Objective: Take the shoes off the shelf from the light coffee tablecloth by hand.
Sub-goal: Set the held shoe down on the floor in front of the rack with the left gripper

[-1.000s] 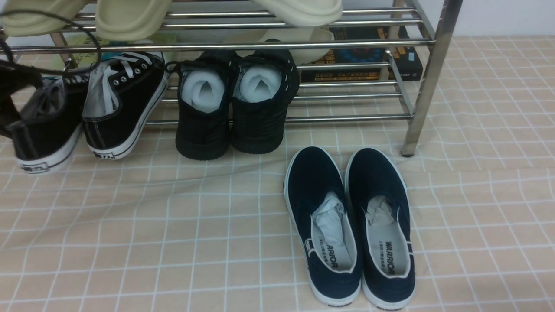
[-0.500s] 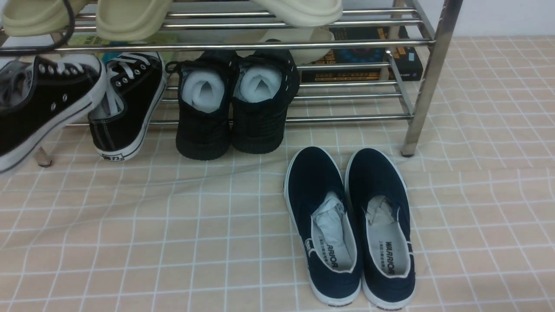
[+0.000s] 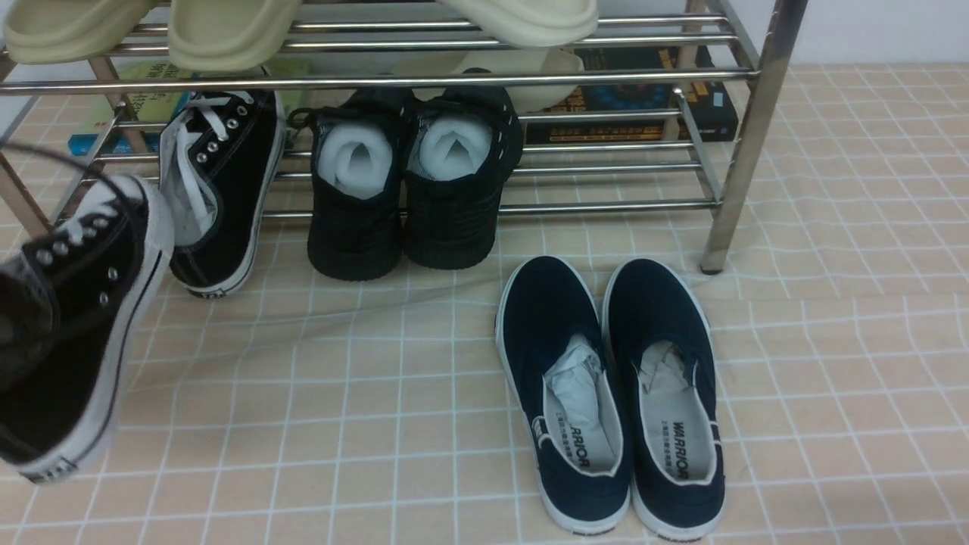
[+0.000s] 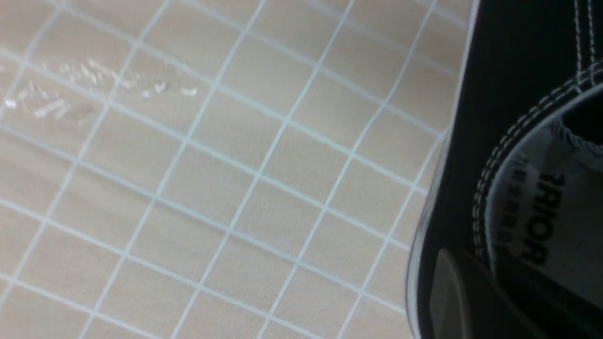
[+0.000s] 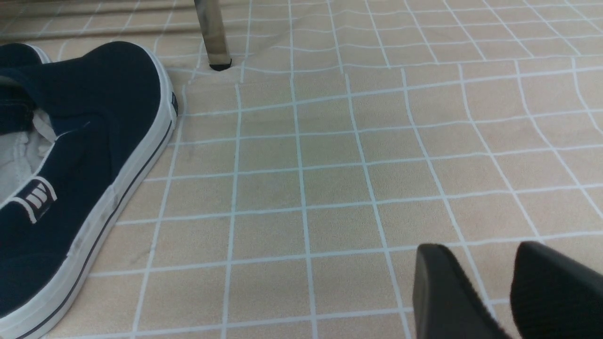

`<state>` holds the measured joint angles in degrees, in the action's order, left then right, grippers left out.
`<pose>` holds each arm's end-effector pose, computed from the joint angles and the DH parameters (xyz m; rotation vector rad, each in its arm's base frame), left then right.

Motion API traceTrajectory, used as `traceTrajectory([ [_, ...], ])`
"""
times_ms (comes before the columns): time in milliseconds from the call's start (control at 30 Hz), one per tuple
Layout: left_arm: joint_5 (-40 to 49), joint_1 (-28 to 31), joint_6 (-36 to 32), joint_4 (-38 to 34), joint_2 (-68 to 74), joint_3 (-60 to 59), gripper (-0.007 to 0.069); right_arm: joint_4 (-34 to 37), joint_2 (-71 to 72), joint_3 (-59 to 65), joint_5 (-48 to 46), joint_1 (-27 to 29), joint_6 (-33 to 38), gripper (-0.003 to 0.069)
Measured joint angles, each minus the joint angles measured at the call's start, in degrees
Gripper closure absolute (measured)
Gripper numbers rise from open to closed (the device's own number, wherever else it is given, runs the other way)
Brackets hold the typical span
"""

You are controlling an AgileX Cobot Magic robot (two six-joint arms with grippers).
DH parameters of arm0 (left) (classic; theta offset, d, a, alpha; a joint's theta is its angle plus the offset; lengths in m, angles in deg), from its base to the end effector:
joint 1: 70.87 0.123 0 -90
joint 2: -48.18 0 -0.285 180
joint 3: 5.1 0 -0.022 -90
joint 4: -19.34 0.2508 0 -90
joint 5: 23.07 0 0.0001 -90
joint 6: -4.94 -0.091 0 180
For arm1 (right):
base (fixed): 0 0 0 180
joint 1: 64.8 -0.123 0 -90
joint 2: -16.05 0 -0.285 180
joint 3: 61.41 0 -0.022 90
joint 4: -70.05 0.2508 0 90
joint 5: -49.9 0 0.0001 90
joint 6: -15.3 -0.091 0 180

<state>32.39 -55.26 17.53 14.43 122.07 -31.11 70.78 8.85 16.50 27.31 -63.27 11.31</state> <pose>0.2037 0.0502 0.2929 -0.7033 2.6154 -0.0944 0.0519 -0.0009 0.1743 0.0982 1.8773 0.0422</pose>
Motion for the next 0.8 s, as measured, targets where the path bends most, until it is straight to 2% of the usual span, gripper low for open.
traceTrajectory([
  [433, -5.5, 0.0, 1.6, 0.8, -4.2, -1.9, 0.0605, 0.0, 0.0, 0.0, 0.0, 0.0, 0.0, 0.042],
  [800, 0.6, 0.0, 5.8, 8.2, -10.0, 4.1, 0.0605, 0.0, 0.0, 0.0, 0.0, 0.0, 0.0, 0.042],
])
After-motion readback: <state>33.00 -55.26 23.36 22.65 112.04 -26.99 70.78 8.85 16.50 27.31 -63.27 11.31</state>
